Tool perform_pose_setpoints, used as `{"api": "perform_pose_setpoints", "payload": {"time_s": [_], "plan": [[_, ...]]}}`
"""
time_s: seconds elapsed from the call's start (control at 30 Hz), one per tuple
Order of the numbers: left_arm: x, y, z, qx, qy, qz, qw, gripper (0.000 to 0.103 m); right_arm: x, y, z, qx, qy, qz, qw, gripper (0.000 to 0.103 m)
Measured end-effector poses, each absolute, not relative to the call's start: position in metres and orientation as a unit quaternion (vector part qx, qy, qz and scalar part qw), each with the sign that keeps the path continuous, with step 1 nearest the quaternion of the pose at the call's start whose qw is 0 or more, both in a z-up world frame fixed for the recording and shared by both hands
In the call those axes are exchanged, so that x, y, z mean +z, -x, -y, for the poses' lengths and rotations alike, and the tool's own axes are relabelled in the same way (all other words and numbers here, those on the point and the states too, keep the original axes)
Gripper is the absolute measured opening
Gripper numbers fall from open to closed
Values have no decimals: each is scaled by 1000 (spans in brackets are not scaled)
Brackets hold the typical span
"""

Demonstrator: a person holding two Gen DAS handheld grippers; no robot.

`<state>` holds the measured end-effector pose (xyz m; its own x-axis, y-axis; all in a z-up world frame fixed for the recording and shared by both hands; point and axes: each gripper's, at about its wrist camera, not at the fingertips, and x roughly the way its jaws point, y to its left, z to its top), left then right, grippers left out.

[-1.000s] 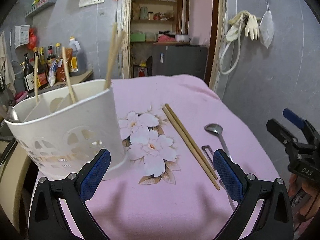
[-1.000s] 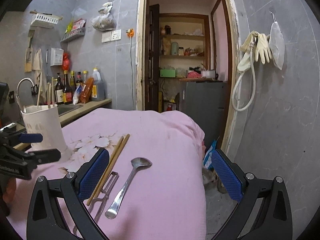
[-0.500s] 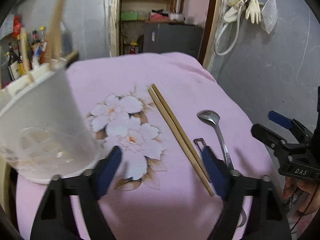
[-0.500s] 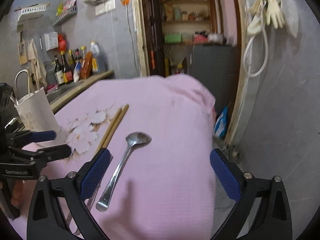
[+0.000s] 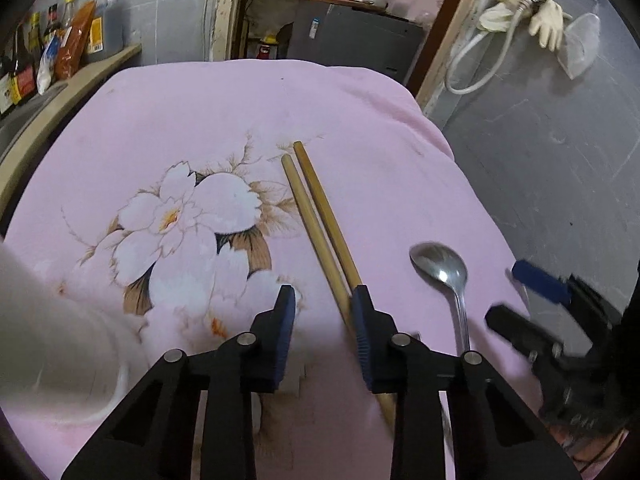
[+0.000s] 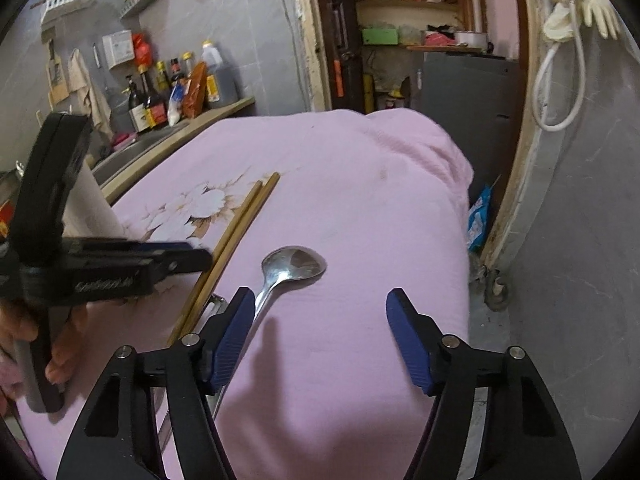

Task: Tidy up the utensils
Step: 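Grasp the wooden chopsticks with the left tool while the right tool grasps the steel spoon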

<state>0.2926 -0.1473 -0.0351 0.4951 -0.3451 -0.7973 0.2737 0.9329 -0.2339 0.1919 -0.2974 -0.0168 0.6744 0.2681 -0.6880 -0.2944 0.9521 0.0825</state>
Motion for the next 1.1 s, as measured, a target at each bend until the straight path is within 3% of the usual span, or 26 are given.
{"api": "perform_pose_setpoints", "payload": {"time_s": [0.3, 0.57, 0.77, 0.9, 1.1], "plan": [[-39, -310, 142, -167, 68, -479, 859, 13, -24, -207, 278, 172, 60, -399, 899, 63], [-39, -316, 139, -166, 82, -485, 855, 12, -28, -232, 277, 168, 50, -424, 889, 53], [-40, -315, 146, -163, 81, -484, 856, 7, -31, -240, 269, 170, 61, -438, 881, 52], [-39, -309, 145, -164, 76, -487, 854, 7, -31, -240, 271, 172, 53, -438, 881, 41], [-37, -291, 139, -170, 69, -500, 846, 6, -29, -231, 271, 166, 47, -433, 885, 40]]}}
